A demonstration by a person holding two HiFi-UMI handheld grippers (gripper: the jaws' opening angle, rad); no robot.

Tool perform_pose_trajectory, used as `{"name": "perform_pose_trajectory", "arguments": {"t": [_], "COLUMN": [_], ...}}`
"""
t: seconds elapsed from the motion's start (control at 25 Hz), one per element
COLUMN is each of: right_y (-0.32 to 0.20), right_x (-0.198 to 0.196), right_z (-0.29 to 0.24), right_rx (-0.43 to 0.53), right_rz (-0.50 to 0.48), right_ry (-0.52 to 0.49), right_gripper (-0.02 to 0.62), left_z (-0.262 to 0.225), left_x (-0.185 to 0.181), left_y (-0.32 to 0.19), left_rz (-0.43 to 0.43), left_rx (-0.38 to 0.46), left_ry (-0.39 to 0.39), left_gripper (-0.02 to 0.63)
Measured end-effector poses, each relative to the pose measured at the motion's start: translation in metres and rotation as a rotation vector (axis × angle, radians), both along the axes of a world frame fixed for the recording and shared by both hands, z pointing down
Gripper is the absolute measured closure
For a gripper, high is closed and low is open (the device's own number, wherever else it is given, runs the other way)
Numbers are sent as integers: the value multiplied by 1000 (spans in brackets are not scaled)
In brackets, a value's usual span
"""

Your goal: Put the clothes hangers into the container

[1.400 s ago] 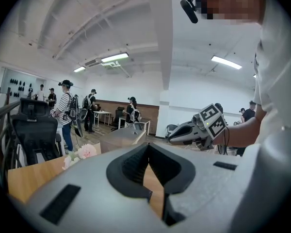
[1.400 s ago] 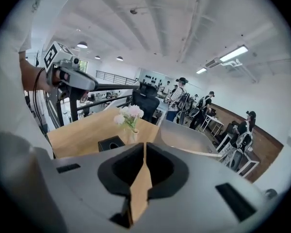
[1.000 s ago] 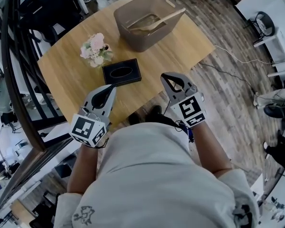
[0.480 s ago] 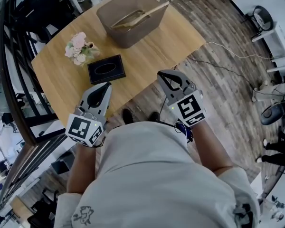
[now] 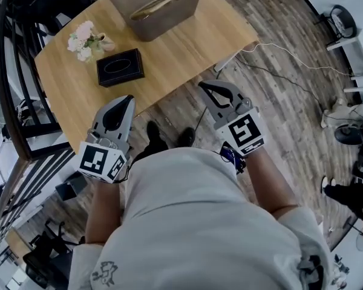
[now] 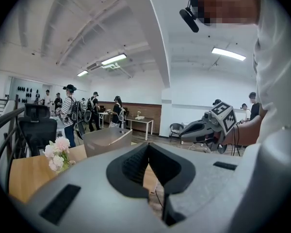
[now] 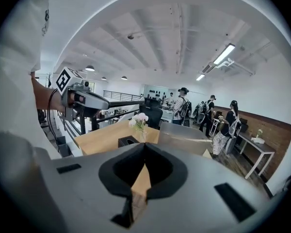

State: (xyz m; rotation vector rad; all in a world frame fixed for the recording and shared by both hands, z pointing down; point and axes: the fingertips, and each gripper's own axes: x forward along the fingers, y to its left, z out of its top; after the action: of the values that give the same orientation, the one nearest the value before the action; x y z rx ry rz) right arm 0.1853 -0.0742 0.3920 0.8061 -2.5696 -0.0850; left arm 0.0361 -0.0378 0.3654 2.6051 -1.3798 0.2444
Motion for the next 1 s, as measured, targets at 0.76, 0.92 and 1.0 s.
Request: {"name": "perform_pose_trajectory", "arguments": {"t": [0.76,0.92,1.0], "right_y": [95,124,138], "right_x": [-26,-51,-61], "right_z": [-16,-24,-25], "right_rx": [-4,20,28], "right_rz": [-10,-3,1], "right_ry": [-78,-87,-93], "right_gripper": [589,589,589], "left_z": [-12,-14,-13], "left_x": [-22,-49,-60], "left_y": [93,125,140], "left_rz": [17,19,22], "left_rx": [26,35,38], "left_ry": [0,5,3], "left_gripper": [600,599,599]}}
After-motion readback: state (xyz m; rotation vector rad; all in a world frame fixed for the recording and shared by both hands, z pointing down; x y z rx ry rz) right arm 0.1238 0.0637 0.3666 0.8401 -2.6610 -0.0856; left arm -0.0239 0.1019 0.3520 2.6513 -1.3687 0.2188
